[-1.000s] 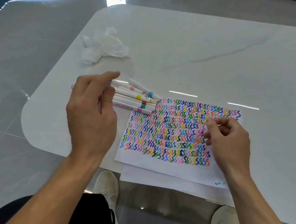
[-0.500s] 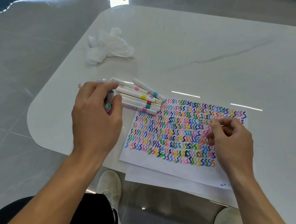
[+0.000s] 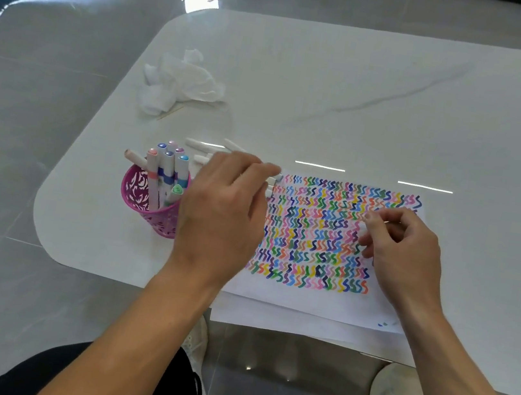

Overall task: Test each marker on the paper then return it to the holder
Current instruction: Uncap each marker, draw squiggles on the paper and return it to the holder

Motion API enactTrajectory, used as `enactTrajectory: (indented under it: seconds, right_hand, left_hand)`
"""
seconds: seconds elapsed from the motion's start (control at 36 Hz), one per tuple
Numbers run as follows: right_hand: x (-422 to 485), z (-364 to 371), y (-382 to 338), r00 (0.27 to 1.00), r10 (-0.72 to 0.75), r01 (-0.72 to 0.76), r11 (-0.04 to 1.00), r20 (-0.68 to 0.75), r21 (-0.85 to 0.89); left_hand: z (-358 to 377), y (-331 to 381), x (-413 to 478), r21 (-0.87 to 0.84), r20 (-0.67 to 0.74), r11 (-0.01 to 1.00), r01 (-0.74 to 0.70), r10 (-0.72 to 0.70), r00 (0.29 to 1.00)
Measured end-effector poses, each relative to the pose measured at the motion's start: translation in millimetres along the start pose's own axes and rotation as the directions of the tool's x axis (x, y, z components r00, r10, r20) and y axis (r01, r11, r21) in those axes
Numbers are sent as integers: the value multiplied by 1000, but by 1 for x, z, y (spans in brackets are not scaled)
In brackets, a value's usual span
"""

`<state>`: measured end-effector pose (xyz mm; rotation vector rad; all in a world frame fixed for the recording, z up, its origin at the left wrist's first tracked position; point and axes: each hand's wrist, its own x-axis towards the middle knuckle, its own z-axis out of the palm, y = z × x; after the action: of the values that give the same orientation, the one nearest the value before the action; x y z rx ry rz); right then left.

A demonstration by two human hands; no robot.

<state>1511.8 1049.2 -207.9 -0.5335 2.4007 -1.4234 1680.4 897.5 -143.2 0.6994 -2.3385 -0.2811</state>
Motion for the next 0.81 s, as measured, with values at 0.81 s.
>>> enactTrajectory:
  seconds: [0.81]
  right_hand:
    - [6,-9,6,1000,1,-1,1000,-13,-24]
  left_hand:
    - [48,-14,-4,322,313,909,263,-365,877]
